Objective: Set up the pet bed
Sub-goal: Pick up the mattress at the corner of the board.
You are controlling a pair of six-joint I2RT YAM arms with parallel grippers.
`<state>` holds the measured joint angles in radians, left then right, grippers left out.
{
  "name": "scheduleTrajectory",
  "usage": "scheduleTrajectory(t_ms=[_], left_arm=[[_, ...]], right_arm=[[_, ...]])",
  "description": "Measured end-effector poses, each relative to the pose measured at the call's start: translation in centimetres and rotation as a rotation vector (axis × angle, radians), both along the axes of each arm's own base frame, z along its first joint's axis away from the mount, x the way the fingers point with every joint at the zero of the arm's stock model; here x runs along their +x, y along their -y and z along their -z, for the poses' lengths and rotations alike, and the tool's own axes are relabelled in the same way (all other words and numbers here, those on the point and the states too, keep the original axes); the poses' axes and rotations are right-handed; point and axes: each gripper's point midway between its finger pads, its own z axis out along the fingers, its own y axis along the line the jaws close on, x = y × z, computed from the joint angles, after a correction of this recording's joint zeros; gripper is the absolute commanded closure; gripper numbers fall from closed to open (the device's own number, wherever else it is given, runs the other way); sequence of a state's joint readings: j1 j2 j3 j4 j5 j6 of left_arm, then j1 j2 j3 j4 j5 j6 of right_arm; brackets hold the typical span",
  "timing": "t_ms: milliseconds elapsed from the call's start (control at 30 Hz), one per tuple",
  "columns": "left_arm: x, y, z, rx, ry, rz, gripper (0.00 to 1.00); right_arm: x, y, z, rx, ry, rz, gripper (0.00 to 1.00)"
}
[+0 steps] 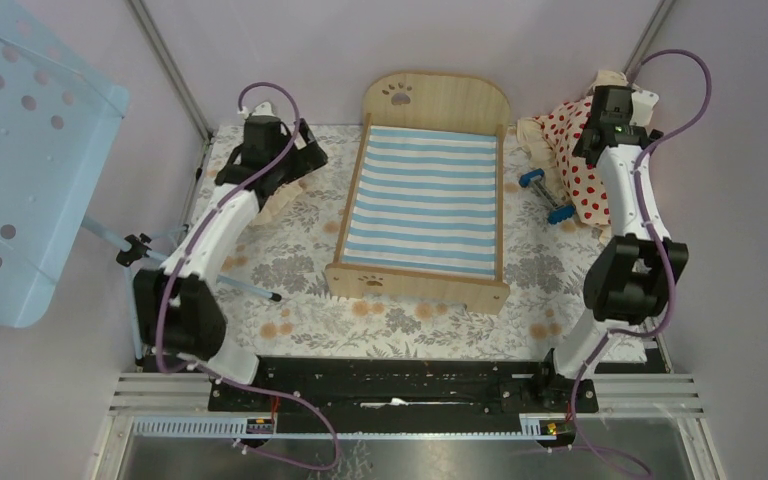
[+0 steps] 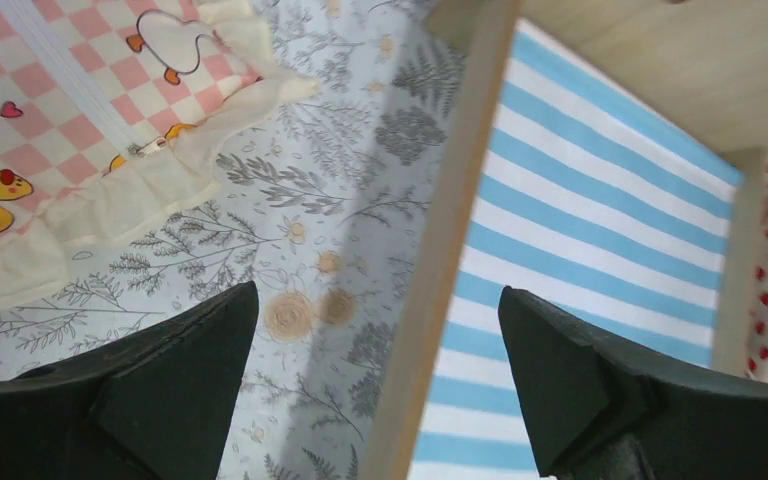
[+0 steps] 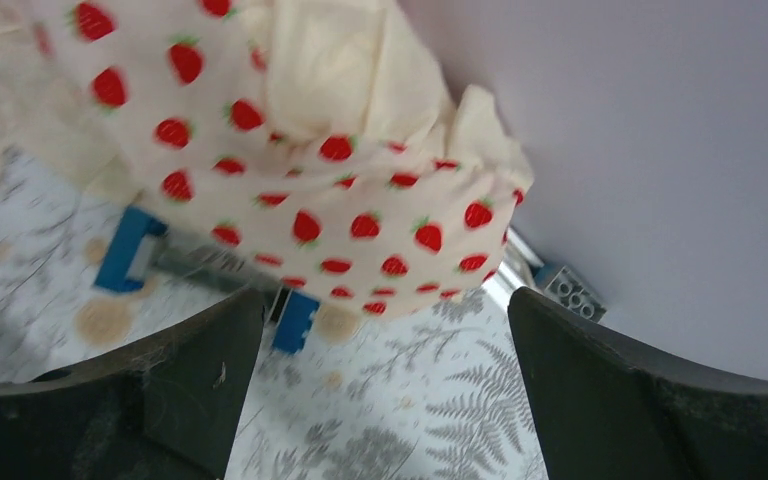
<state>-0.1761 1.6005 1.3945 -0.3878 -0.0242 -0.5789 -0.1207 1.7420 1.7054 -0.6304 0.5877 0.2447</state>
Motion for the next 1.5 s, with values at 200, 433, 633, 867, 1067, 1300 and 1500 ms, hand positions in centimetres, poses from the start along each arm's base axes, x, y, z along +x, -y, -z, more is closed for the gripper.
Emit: scheduleTrajectory(t_ms=[200, 433, 633, 867, 1067, 1300, 1500], left_arm=[[-4.5, 1.3, -4.7, -0.007, 0.109, 0.060, 0.01], [-6.5, 1.0, -1.0, 0.014, 0.011, 0.068, 0.01], [-7.7, 0.9, 0.9, 0.030, -0.057, 0.075, 0.01], [-8.5, 1.3, 1.0, 0.018, -0.052, 0.079, 0.02], [-8.6, 1.7, -0.1, 0.011, -0.017, 0.084, 0.06], [-8.8, 1.7, -0.5, 0.005, -0.008, 0.083, 0.09], [-9.6, 1.9, -2.9, -0.018, 0.052, 0.103, 0.09]], right_arm=[[4.6, 4.4, 2.3, -0.031, -0.052, 0.031, 0.00], [10.4, 5.4, 4.9, 0.054, -0.029, -0.033, 0.00], [11.1, 7.1, 8.1, 0.233, 0.001, -0.071, 0.00], [12.6, 7.2, 13.2, 0.368, -0.020, -0.090, 0.05], [12.0, 5.4, 16.8, 0.435, -0.083, -0.103, 0.51], [11.9, 5.0, 13.7, 0.458, -0.013, -0.069, 1.00], [11.7, 4.6, -0.1, 0.428, 0.249, -0.059, 1.00]])
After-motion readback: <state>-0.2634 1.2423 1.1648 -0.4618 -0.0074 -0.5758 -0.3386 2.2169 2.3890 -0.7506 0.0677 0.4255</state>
